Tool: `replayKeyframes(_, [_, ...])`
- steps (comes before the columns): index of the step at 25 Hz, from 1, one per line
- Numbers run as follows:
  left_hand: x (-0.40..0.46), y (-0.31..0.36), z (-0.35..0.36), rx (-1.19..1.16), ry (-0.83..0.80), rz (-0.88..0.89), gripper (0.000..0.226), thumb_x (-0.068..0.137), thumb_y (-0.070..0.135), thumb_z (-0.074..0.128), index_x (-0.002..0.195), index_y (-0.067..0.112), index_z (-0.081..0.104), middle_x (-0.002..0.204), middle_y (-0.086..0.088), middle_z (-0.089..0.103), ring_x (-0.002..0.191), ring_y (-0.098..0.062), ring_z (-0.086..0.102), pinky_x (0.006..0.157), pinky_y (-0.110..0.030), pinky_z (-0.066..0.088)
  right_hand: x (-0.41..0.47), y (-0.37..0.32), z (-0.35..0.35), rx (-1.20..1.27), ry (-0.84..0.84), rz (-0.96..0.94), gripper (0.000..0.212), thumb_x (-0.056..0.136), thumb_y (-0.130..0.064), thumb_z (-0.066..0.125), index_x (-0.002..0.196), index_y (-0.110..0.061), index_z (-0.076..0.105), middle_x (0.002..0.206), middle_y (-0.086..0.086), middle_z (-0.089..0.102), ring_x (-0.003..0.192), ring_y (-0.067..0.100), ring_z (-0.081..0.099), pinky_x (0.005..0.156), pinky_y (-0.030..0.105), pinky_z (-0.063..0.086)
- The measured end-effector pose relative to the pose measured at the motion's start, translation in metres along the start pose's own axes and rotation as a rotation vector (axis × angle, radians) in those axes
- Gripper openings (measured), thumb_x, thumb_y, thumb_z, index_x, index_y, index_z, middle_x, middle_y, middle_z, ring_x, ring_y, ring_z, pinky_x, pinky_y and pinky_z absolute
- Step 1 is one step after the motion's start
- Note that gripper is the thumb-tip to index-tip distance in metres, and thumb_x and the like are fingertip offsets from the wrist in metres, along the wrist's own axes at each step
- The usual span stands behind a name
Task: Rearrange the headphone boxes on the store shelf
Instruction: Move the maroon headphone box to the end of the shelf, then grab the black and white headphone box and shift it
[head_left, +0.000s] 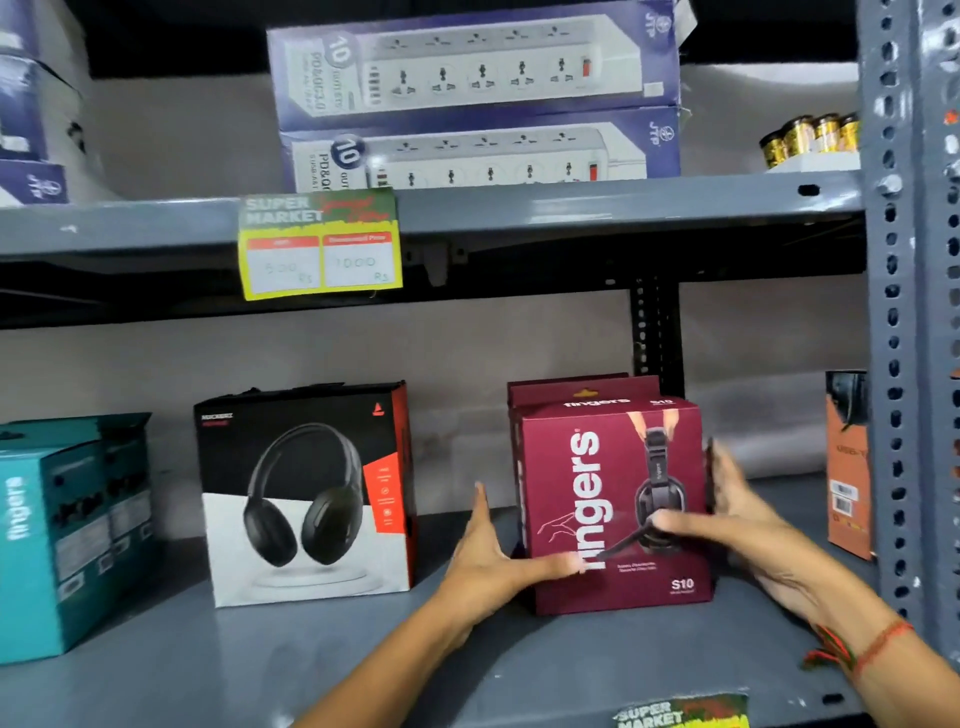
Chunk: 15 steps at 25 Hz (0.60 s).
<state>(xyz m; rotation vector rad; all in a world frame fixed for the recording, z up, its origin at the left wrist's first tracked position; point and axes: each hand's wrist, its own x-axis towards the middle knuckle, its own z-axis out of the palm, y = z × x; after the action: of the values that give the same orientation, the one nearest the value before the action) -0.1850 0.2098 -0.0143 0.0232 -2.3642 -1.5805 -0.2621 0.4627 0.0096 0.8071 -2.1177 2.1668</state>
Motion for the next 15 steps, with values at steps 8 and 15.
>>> replayKeyframes(8, [-0.078,0.002,-0.132,0.176,0.610,0.505,0.114,0.069,0.056,0.080,0.160,0.026,0.018,0.165,0.010,0.024,0.150,-0.004,0.024,0.116,-0.015,0.024,-0.039,-0.051,0.149,-0.219,0.216,-0.439,0.127,0.052,-0.052,0.084,0.156,-0.045,0.011,0.158,-0.024,0.018,0.140,-0.009,0.027,0.114,0.027,0.024])
replayKeyframes(15, [-0.074,-0.069,-0.265,0.324,0.560,0.233,0.140,0.059,0.058,0.083,0.161,0.015,-0.002,0.170,-0.004,-0.001,0.156,-0.021,0.005,0.120,-0.033,0.009,-0.004,-0.013,0.269,-0.300,-0.045,-0.211,0.128,0.056,-0.052,0.090,0.156,-0.045,0.011,0.163,-0.015,0.016,0.141,-0.003,0.012,0.116,0.028,0.016])
